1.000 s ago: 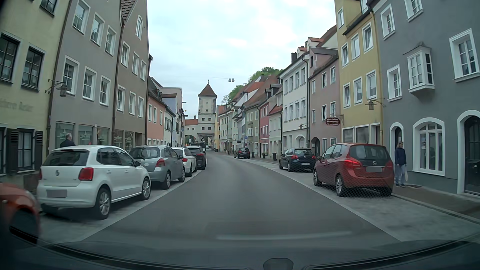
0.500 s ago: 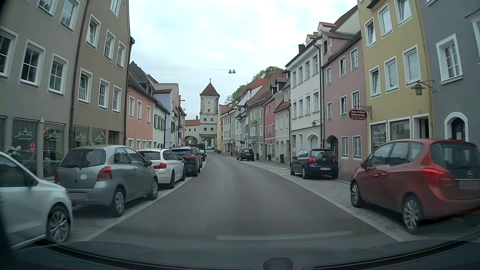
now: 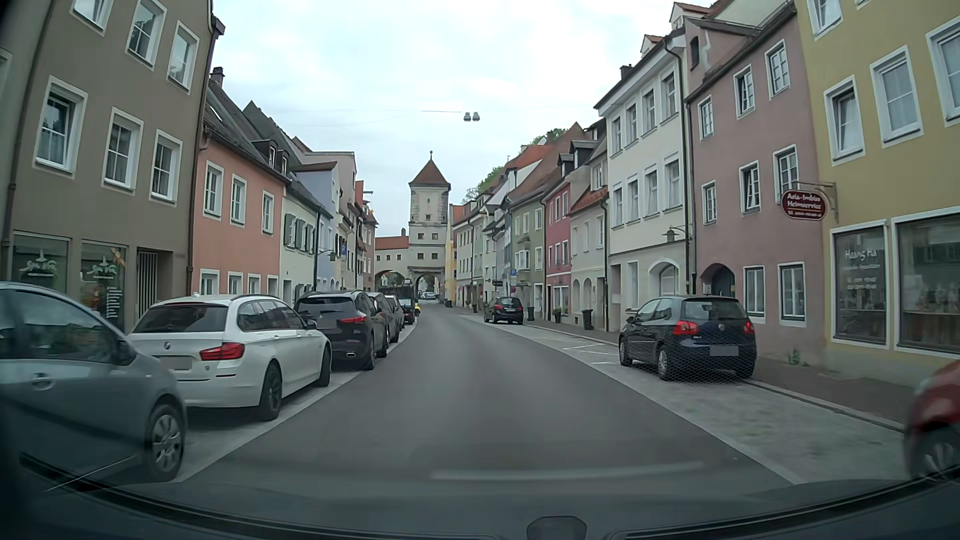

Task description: Follow the waypoints while adhering to traffic rules and regulations

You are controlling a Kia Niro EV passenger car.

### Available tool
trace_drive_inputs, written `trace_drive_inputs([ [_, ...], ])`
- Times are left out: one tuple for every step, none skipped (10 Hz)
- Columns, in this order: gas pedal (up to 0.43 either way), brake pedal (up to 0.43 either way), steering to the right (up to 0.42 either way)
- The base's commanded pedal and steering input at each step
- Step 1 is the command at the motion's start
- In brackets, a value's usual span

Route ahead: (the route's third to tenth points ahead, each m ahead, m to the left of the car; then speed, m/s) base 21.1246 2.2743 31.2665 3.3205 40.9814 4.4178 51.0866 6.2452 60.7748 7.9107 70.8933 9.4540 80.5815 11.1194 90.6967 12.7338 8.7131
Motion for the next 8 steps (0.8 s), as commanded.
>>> trace_drive_inputs([
  [0.047,0.0,-0.027],
  [0.047,0.0,-0.029],
  [0.047,0.0,-0.029],
  [0.047,0.0,-0.029],
  [0.047,0.0,-0.029],
  [0.047,0.0,-0.03],
  [0.047,0.0,-0.03],
  [0.059,0.0,-0.03],
])
